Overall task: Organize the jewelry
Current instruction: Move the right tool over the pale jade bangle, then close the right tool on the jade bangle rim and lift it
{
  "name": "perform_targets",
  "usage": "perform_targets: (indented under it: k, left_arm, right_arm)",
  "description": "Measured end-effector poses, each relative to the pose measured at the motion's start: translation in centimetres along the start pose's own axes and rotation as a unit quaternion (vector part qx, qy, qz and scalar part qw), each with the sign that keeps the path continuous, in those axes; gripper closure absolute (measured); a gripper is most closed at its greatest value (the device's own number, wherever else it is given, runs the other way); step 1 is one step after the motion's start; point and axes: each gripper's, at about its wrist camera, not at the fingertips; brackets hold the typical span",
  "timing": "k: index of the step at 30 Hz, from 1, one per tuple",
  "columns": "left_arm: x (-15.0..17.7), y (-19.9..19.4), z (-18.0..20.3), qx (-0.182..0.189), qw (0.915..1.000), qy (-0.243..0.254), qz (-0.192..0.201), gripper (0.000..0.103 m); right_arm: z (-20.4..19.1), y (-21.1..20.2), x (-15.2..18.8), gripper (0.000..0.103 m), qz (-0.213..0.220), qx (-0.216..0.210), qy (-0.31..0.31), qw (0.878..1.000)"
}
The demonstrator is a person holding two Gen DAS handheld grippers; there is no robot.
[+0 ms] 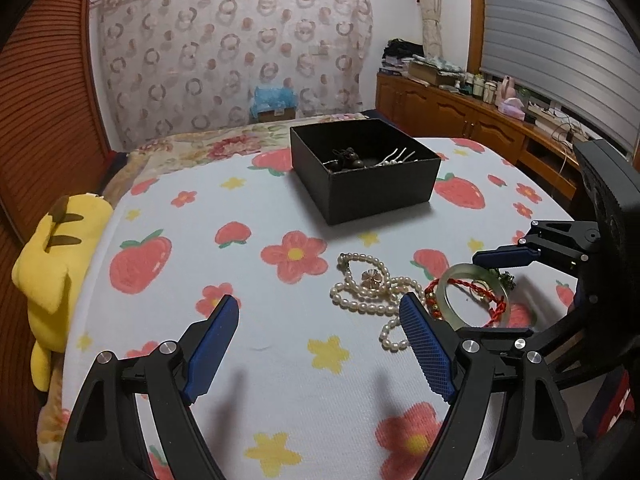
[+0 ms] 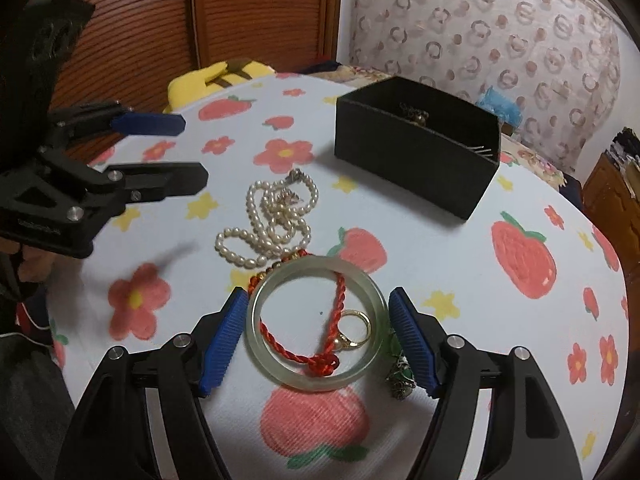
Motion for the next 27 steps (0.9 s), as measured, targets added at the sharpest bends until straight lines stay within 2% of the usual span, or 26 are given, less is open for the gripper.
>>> perform_targets:
  k: [6,14,16,23,25,27]
  left_arm:
    - [0.1,0.3,0.1,0.000,1.0000,0.000,-0.005,0.024]
    - [-0.6,1.8,-0.2,0.016,0.9997,0.001,-0.021,0.024]
    - [-1.2,2.6,-0.2,0.026,0.9992,0.000,-0.030,0.029]
    - [-2.9,5.7,-0.4,0.047,0.9967,-0.007,-0.066,0.066]
    - [-3.1,6.3,-0.4,0.052,0.9959,-0.010,-0.073,0.069]
    - [-3.3,6.9,-0.2,0.054,0.9953,-0.008,-0.081,0.076]
  right_arm:
    - [0.0,-0.1,-0.1,0.029,0.004,0.004,-0.008,1.000]
    - [1.0,-2.7,-0.5,0.029,0.043,0.007,0.007,0.999]
    - [1.6,-3.3,-0.7,0.029,0.047,0.010,0.011,0.999]
    - [4.2,-3.8,-0.6,0.029,0.052,0.028,0.025,0.998]
    - [4.9,-3.5,-0.6,0.029,0.052,0.030,0.030,0.998]
    - [5.7,-3.2,-0.5,0.029,0.050,0.031,0.035,0.998]
Point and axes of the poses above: each gripper's, at about its wrist camera, not at the fingertips, and y roughly the way its jaws point, z to its right, x to its underside, and after that the axes turned 3 degrees about -z, right-handed
